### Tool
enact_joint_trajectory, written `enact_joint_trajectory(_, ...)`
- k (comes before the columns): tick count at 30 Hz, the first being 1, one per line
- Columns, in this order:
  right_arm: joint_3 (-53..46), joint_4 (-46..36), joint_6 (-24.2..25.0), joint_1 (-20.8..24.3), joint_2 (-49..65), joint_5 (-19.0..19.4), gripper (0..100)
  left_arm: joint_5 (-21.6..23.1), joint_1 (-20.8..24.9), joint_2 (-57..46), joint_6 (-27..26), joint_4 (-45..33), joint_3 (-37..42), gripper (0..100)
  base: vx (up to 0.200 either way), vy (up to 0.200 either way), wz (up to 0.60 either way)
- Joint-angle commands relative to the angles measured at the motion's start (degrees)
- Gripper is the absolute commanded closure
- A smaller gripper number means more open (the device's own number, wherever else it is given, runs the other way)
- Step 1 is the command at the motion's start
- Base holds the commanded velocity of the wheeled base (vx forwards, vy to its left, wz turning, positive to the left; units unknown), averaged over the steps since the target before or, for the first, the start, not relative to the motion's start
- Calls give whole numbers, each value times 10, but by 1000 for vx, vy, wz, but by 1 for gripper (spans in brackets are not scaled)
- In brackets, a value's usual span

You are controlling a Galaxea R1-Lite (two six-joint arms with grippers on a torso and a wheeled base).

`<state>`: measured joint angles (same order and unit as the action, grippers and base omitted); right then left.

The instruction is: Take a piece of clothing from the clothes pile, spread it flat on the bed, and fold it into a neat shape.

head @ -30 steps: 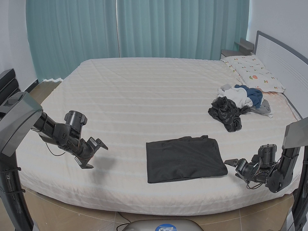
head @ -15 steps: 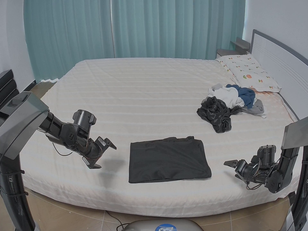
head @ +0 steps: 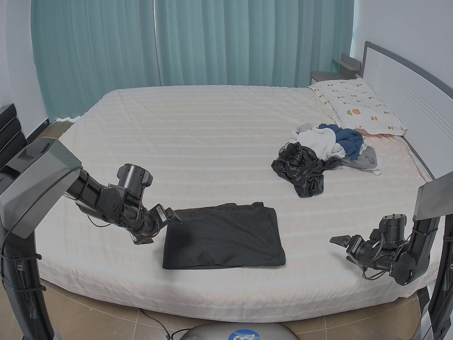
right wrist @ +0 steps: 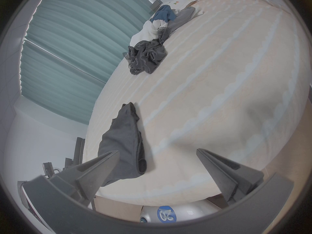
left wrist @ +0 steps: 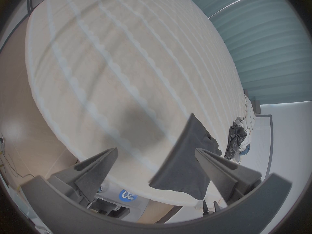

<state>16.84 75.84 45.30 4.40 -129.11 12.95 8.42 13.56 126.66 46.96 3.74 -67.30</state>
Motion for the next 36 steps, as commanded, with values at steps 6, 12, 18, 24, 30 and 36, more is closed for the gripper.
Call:
enact_joint_trajectory(6, -43, 140, -6, 5, -64, 1, 0, 12, -6, 51, -195, 146, 79, 0, 0, 0, 0)
enact_joint_trajectory(12, -40, 136, -6, 5, -65, 1, 0, 14, 0, 83, -197, 166, 64, 0, 0, 0, 0)
enact_joint_trajectory(18, -37, 136, -6, 10, -67, 1, 0, 14, 1, 96, -193, 166, 31, 0, 0, 0, 0)
enact_joint_trajectory(24, -35, 136, -6, 12, -69, 1, 0, 14, 10, 107, -158, 166, 6, 0, 0, 0, 0)
enact_joint_trajectory(30, -27, 136, -5, 19, -70, 1, 0, 15, 13, 116, -143, 162, -10, 0, 0, 0, 0)
enact_joint_trajectory(36, -28, 136, -5, 19, -71, 2, 0, 16, 13, 114, -142, 160, -6, 100, 0, 0, 0)
